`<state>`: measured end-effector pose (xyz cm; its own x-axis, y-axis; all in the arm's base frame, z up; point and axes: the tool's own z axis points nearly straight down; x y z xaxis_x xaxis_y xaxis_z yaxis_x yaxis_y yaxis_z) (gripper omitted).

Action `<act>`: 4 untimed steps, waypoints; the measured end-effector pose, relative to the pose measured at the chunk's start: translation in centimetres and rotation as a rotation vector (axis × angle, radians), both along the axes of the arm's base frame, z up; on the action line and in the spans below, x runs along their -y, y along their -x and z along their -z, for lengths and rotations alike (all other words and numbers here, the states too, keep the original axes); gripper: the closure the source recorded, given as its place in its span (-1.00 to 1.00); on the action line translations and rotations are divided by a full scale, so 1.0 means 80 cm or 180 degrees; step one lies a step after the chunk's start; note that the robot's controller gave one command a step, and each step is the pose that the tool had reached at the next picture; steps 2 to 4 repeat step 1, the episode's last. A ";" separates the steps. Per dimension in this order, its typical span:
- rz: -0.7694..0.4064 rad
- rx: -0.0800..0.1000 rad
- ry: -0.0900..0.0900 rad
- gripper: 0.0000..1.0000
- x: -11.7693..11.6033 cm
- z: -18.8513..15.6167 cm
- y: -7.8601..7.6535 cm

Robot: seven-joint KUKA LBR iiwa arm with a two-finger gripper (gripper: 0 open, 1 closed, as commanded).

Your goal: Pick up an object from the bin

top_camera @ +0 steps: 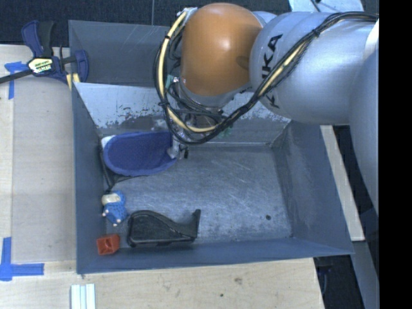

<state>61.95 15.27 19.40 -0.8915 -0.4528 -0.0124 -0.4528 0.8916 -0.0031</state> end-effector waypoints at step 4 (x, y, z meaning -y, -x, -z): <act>-0.0758 0.0000 0.0009 1.00 0.010 -0.152 -0.009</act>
Offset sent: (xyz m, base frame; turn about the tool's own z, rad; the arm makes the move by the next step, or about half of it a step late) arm 0.0054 -0.0076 0.1166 -0.2401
